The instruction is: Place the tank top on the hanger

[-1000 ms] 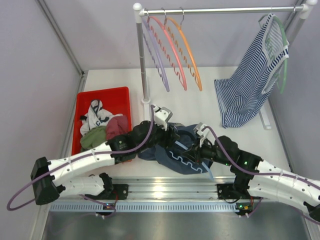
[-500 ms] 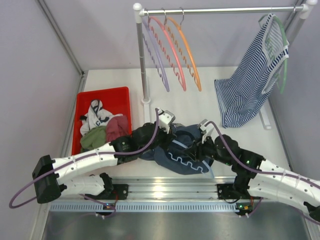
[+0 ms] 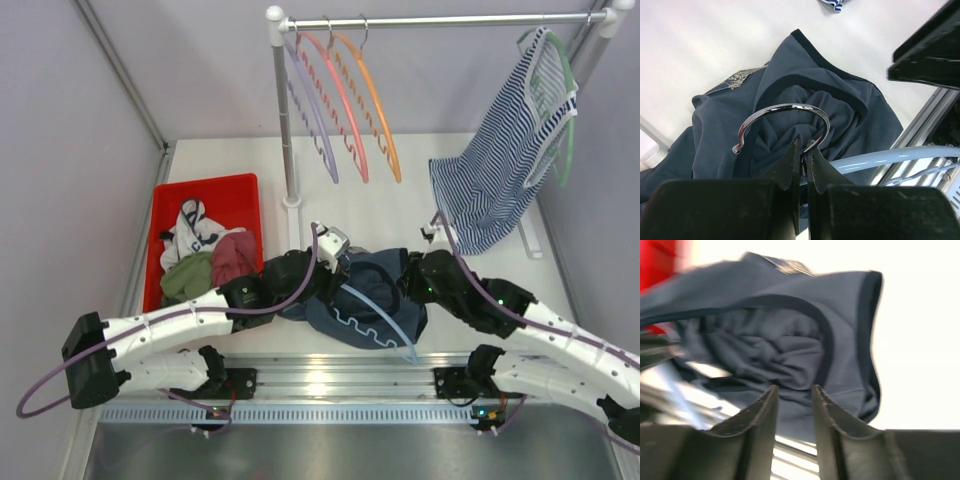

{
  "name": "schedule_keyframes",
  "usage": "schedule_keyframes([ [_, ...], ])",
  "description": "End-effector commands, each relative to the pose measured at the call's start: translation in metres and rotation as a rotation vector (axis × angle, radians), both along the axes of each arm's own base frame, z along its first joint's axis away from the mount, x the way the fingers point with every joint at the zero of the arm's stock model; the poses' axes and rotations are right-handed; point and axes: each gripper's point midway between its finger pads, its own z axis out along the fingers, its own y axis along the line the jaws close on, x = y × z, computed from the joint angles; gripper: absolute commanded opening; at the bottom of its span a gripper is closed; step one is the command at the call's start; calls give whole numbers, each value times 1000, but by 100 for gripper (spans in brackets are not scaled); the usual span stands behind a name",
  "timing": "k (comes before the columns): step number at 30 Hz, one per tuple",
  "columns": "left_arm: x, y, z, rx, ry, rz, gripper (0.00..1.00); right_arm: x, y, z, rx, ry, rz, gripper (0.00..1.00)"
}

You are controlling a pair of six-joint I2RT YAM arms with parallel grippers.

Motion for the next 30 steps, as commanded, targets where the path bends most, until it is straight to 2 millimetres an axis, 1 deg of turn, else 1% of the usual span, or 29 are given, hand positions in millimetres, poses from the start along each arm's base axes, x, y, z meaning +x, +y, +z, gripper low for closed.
schedule_keyframes([
  [1, 3, -6, 31, -80, -76, -12, 0, 10, -5, -20, -61, 81, -42, 31],
  [5, 1, -7, 31, -81, -74, -16, 0, 19, -5, -43, -57, 147, -31, 27],
  [6, 1, -7, 32, -83, -75, -16, 0, 18, -6, -51, -64, 164, -27, 27],
  [8, 0, -7, 31, -78, -71, -17, 0, 17, -1, -57, -59, 180, 1, 27],
  [9, 0, -7, 31, -77, -72, -18, 0, 15, -1, -65, -66, 195, 6, 27],
  [11, 0, -7, 31, -75, -70, -19, 0, 16, 1, -71, -64, 197, 12, 29],
  [16, -1, -10, 29, -71, -63, -26, 0, 15, 7, -92, -73, 233, 27, 30],
  [21, 0, -10, 30, -72, -66, -25, 0, 18, 9, -104, -80, 244, 24, 30],
  [22, 0, -10, 30, -73, -67, -25, 0, 18, 9, -105, -79, 247, 22, 25],
  [24, 1, -10, 32, -74, -71, -21, 0, 17, 6, -107, -85, 251, 17, 20],
  [25, 1, -9, 33, -75, -75, -19, 0, 17, 4, -107, -90, 249, 5, 11],
  [27, 3, -7, 36, -80, -85, -5, 0, 14, -2, -104, -91, 245, -10, 4],
  [30, 8, -4, 40, -89, -99, 25, 0, 10, -12, -98, -84, 228, -37, 0],
])
